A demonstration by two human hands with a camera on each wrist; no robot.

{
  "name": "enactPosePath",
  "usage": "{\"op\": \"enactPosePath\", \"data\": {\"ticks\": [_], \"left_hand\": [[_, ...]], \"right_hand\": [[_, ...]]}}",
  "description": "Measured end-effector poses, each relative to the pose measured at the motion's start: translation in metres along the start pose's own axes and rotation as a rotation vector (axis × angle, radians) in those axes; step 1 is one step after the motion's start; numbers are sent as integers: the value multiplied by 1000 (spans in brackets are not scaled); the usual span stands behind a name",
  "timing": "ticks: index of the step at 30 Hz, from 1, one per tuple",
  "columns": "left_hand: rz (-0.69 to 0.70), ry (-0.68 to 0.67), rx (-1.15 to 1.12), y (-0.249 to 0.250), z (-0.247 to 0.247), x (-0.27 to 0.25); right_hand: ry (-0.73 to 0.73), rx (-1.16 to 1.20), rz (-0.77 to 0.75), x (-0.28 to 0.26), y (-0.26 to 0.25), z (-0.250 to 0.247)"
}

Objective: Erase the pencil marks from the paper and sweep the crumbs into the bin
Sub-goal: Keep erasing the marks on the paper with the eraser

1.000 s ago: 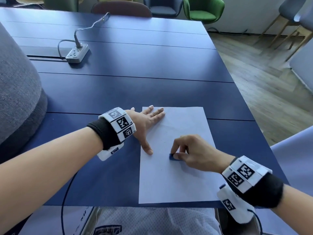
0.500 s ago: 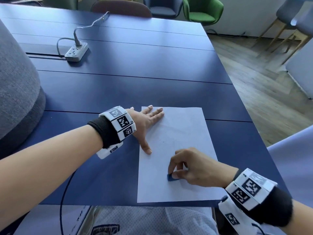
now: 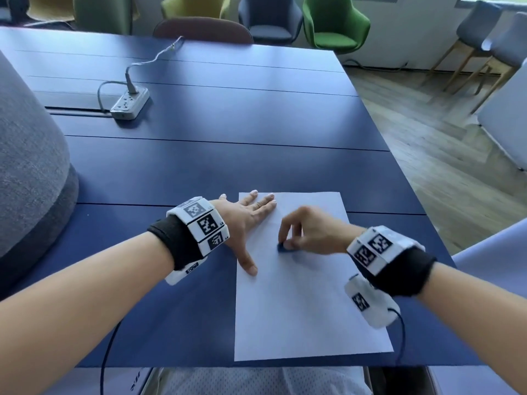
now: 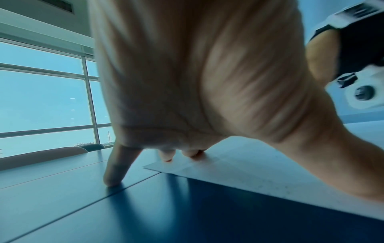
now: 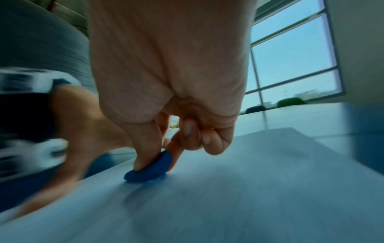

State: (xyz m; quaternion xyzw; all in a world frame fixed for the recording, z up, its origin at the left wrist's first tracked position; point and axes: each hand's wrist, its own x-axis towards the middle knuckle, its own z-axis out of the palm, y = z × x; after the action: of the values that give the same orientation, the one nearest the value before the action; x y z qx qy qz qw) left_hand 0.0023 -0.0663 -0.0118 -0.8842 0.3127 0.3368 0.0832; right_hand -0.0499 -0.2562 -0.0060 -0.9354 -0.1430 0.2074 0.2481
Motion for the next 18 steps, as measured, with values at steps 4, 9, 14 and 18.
{"op": "enactPosePath", "data": {"ticks": [4,9,14,18], "left_hand": [[15,25,-38,-3,2,0],[26,14,-24,-4,2,1],[34,12,-21,-5,2,3],[28,16,-16,-5,3,3]], "right_hand": [[208,44,118,34,18,-25],[-9,86,34,23,17,-20],[199,80,95,42,28,-29],[140,63,71,37,26,-19]]}}
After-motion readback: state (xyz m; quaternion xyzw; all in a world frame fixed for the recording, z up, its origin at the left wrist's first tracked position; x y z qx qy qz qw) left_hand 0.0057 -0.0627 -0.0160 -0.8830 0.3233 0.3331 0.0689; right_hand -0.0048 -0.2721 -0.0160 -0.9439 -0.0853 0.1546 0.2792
